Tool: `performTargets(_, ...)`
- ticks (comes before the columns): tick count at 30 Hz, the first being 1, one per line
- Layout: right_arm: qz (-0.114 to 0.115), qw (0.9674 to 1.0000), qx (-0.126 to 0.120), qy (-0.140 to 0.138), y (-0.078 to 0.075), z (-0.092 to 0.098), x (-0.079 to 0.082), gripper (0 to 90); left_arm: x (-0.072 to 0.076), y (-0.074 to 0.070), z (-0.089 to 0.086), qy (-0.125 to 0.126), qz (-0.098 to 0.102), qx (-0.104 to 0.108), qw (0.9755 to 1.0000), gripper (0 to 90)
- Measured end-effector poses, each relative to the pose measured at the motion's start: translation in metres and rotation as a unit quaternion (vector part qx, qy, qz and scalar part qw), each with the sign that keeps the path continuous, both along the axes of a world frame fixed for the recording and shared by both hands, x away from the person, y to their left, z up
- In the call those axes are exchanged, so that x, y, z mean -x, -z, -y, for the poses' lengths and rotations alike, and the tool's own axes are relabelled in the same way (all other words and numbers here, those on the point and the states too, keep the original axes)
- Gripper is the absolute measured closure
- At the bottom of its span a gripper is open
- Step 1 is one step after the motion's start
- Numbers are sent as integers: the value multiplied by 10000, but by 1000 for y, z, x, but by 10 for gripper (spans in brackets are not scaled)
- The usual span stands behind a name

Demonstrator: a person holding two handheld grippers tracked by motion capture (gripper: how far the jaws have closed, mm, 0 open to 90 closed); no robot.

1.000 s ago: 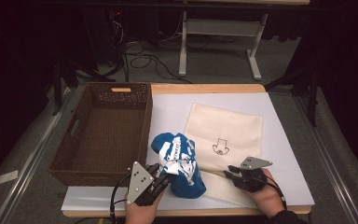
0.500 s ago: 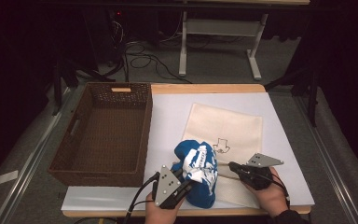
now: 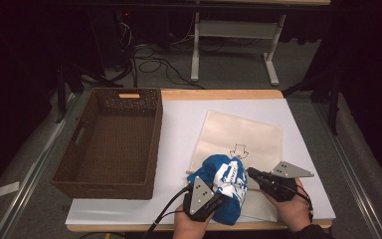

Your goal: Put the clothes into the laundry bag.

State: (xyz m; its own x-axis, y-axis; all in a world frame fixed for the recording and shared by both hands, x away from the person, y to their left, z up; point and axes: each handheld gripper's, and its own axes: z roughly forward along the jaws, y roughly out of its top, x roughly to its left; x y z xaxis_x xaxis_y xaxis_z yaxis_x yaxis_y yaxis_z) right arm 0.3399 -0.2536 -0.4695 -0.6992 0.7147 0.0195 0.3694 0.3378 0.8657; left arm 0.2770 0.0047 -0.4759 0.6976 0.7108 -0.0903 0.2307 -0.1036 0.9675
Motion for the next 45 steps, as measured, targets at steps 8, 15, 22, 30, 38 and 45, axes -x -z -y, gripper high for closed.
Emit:
performTargets(8, 0, 9997, -226, 60, -3, 4, 0, 886, -3, 14, 12, 142, -184, -219, 9995, 759)
performTargets(15, 126, 9993, -352, 75, -8, 5, 1, 888, -6, 15, 20, 170, -244, -450, 9985, 749)
performTargets(22, 181, 9990, -403, 67, -10, 6, 3, 888, -3, 4, 16, 155, -99, -271, 9995, 752)
performTargets(30, 174, 9990, -396, 88, -10, 6, 2, 888, -9, 21, 28, 380, -449, -572, 9966, 749)
performTargets(38, 161, 9986, -488, 121, -11, 9, 3, 888, -32, 30, 43, 217, -720, -863, 9934, 739)
performTargets(45, 188, 9980, -604, 87, -13, 11, 3, 888, -40, 40, 48, 169, -1079, -765, 9911, 620)
